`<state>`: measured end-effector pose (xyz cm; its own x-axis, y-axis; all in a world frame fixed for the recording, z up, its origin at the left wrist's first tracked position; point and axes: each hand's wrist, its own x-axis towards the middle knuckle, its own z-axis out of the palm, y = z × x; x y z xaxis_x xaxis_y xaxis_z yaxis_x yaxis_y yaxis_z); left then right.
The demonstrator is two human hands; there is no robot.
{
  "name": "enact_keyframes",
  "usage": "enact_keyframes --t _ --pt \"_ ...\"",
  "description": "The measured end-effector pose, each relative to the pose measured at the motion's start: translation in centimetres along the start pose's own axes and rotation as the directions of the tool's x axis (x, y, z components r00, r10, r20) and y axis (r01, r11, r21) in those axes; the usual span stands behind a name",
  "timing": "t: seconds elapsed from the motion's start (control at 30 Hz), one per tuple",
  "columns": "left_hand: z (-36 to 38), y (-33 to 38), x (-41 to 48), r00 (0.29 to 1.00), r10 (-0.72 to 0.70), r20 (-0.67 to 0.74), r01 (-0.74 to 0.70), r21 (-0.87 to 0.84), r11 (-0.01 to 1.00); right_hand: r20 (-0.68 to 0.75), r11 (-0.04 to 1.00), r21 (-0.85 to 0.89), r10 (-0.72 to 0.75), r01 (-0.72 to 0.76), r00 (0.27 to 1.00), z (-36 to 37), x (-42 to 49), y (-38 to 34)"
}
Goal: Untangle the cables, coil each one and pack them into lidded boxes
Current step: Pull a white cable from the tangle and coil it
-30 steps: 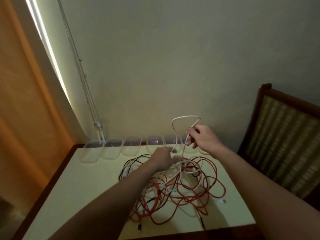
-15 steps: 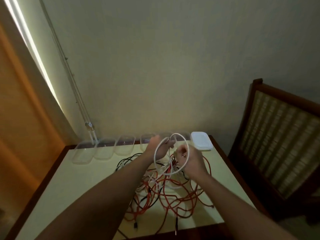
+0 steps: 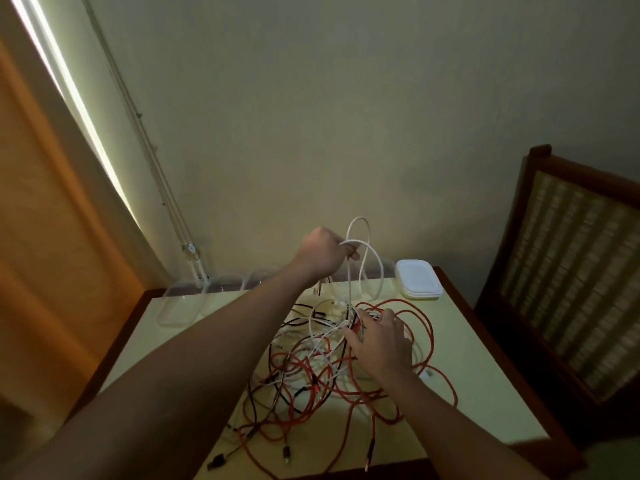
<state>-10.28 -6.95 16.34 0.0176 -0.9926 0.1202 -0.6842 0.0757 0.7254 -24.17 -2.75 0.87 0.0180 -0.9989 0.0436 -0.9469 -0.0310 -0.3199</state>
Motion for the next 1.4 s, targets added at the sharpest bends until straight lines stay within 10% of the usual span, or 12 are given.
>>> enact_keyframes --t 0.4,0.63,0.87,1.07,1.27,1.4 --pt "-4.5 2.9 0.1 0.988 -0.033 -0.150 -0.030 -0.399 0.916 0.151 0.984 0.016 0.173 -0.177 0.973 1.3 1.5 1.1" --pt "-5.1 3.7 -0.4 0.988 -0.029 -0.150 -0.037 -0.422 0.906 -0.024 0.980 0.160 -0.118 0.121 0.993 0.2 1.7 -2.6" --pt "-4.5 2.1 -0.2 0.965 -0.041 -0.260 -0.022 -0.235 0.972 -0.015 0.919 0.390 -0.060 0.061 0.998 -1.5 3.2 -2.2" --pt "0.1 -2.0 0.1 0.922 -0.355 0.155 0.387 -0.441 0.810 -0.018 0.847 0.527 -0.064 0.064 0.998 -7.3 4.7 -2.6" --pt "3.9 -5.0 -0.9 0.881 -0.357 0.310 0.472 -0.633 0.614 0.025 0.780 0.625 -0.068 0.038 0.997 -11.9 5.8 -2.9" --pt "4.3 -4.4 -2.4 0.900 -0.249 0.359 0.408 -0.485 0.773 0.133 0.514 0.853 -0.057 -0.085 0.990 -14.4 5.9 -4.0"
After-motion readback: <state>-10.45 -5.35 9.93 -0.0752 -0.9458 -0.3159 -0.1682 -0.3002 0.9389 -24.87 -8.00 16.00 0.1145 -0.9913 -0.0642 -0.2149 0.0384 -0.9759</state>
